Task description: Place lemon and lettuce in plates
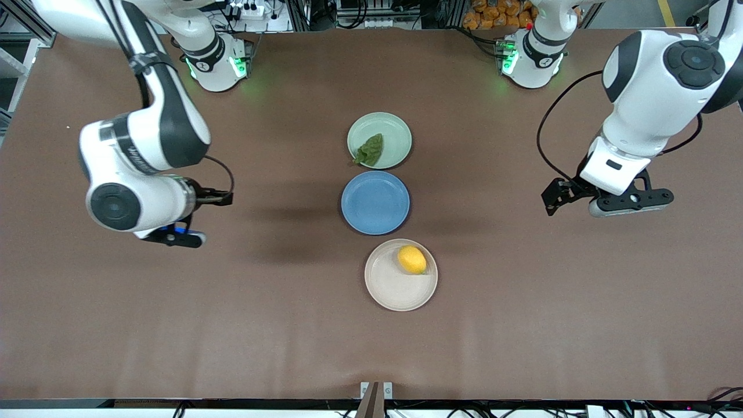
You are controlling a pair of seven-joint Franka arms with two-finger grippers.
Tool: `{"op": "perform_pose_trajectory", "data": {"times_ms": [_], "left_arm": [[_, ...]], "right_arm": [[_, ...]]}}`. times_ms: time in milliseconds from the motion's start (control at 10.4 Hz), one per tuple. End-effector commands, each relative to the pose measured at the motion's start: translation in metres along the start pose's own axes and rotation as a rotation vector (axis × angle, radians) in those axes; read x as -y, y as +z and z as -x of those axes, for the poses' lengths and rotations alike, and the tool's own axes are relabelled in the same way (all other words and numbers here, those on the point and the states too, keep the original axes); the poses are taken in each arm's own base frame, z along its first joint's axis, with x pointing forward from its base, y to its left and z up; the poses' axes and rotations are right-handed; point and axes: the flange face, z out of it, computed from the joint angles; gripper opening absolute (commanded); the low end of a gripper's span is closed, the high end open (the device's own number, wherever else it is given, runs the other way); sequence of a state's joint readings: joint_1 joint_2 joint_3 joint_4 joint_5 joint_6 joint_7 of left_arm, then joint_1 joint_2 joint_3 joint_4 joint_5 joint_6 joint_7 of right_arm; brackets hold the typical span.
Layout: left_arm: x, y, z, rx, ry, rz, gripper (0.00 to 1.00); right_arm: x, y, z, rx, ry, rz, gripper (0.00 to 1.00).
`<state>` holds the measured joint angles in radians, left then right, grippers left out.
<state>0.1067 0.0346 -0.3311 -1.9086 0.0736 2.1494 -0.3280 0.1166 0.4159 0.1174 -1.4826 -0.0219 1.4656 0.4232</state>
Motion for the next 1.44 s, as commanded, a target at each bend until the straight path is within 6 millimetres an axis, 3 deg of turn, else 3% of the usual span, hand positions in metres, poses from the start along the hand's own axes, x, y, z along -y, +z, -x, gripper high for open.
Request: {"op": "perform_pose_trajectory", "data": {"times_ms": [0,192,479,575,862,1150,1341], "left_arm": [[0.047,-0.035,0.0,0.028,0.049,-0.033,1.0],[0.075,-0.059,0.01,0.088,-0.008,0.028,1.0],[0.055,-0.088,0.009,0.04,0.02,0.057,1.0],[0.05,-0.097,0.009,0.024,0.027,0.062,1.0],[0.029,-0.122,0.019,0.063,0.173,0.053,1.0],[0.0,-0.128,0.02,0.077,0.274,0.019,1.0],[-0.007,-0.139,0.014,0.094,0.275,0.026,1.0]], "right_arm": [[-0.032,-0.036,0.004,-0.051,0.03,-0.001,1.0],[-0.041,-0.057,0.016,-0.097,0.038,0.003,1.0],[-0.053,-0.076,0.034,-0.105,-0.069,0.01,1.0],[-0.07,-0.09,0.043,-0.123,-0.083,-0.003,1.0],[-0.087,-0.12,0.083,-0.137,-0.072,-0.014,1.0],[-0.085,-0.133,0.109,-0.135,-0.086,-0.005,1.0],[-0.086,-0.137,0.122,-0.132,-0.097,-0.012,1.0]]}}
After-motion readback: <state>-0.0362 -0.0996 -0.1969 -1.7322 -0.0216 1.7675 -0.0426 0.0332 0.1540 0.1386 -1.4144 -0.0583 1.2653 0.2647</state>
